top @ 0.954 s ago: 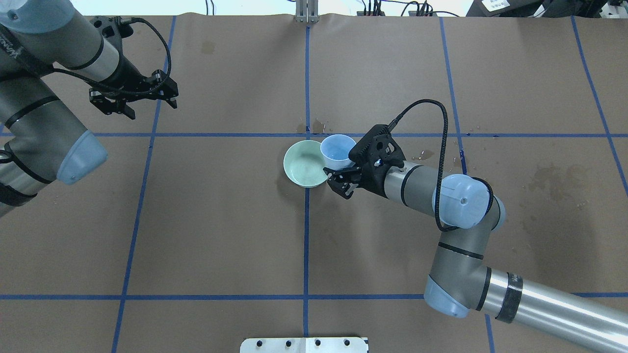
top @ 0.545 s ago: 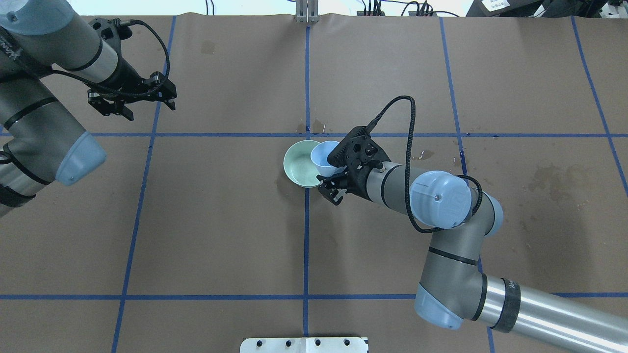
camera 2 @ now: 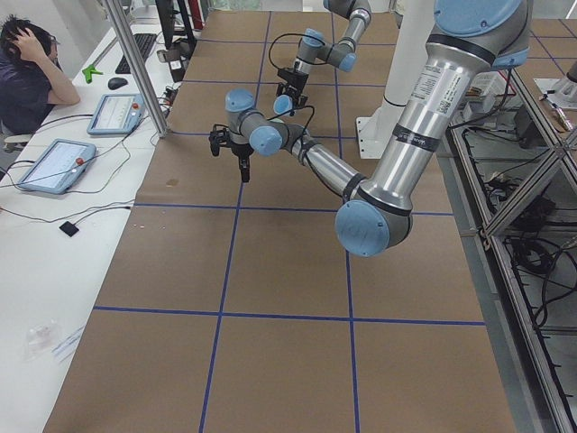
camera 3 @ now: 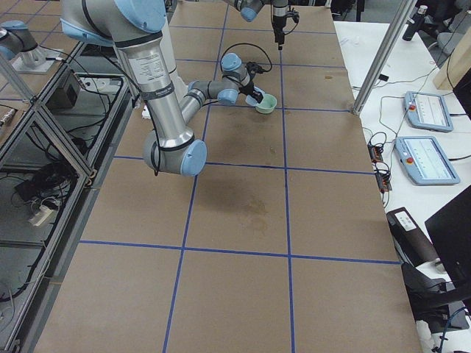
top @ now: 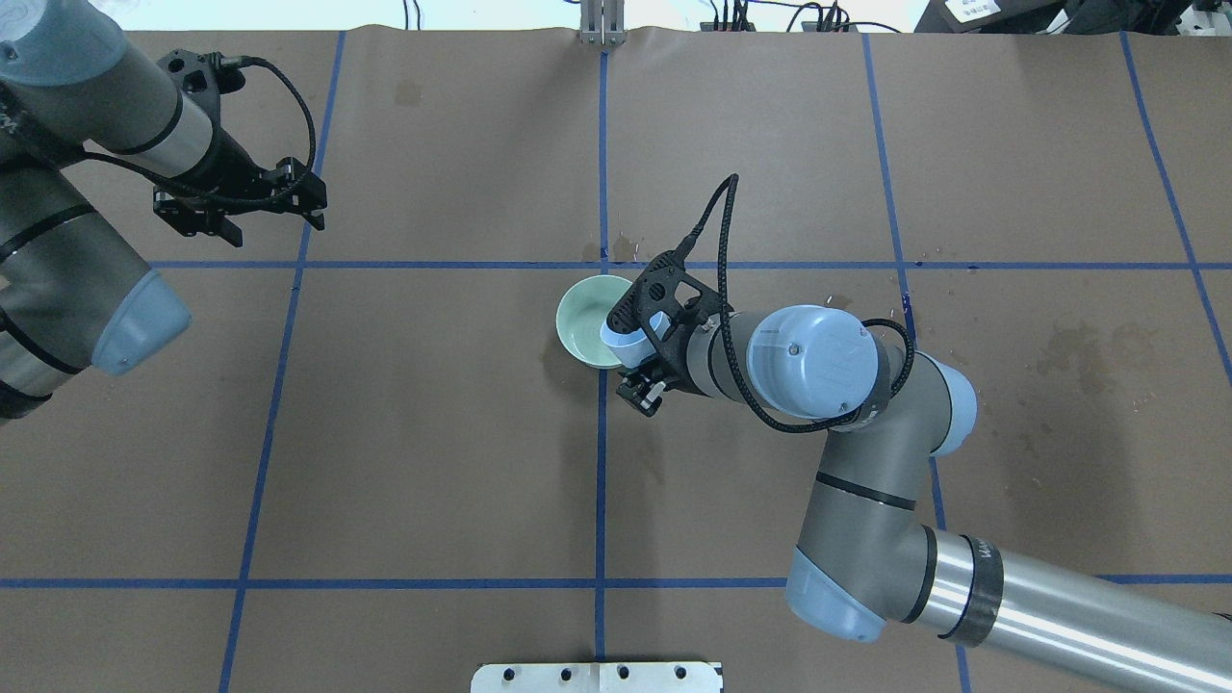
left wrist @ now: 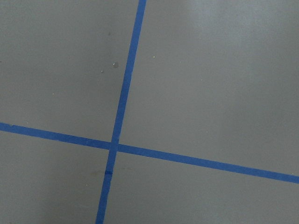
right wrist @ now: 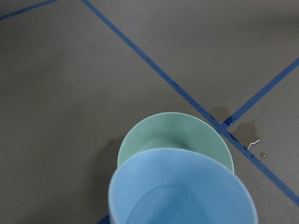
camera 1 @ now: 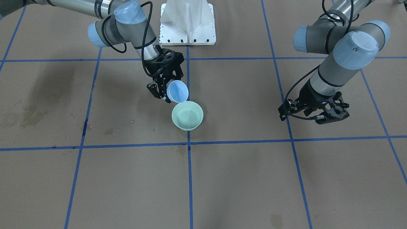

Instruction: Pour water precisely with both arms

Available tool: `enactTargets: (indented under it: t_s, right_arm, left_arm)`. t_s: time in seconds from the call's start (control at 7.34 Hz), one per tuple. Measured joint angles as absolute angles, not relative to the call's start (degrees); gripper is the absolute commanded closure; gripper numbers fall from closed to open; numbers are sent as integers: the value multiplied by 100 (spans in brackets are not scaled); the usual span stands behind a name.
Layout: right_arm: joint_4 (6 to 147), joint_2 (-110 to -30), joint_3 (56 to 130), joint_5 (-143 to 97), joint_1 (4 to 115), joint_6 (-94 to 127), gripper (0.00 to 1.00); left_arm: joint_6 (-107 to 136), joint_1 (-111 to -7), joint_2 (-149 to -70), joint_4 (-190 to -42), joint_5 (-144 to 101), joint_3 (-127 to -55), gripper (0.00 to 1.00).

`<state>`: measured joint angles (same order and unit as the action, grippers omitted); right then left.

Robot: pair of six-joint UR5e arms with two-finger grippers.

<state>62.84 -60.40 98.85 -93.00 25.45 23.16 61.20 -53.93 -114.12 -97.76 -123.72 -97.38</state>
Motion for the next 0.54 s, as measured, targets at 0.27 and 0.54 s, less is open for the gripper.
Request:
enactTargets:
  t_s: [0.27, 0.54]
  right_arm:
    - [6847, -5899, 9878, -9721, 2738, 2123, 100]
    - [7739, -5514, 9843, -9899, 2825, 1952, 100]
  left_arm:
    - [6110, -5409, -11409, -9762, -12375, -9748, 0]
    - [6109, -5419, -11402, -9757, -12379, -9754, 0]
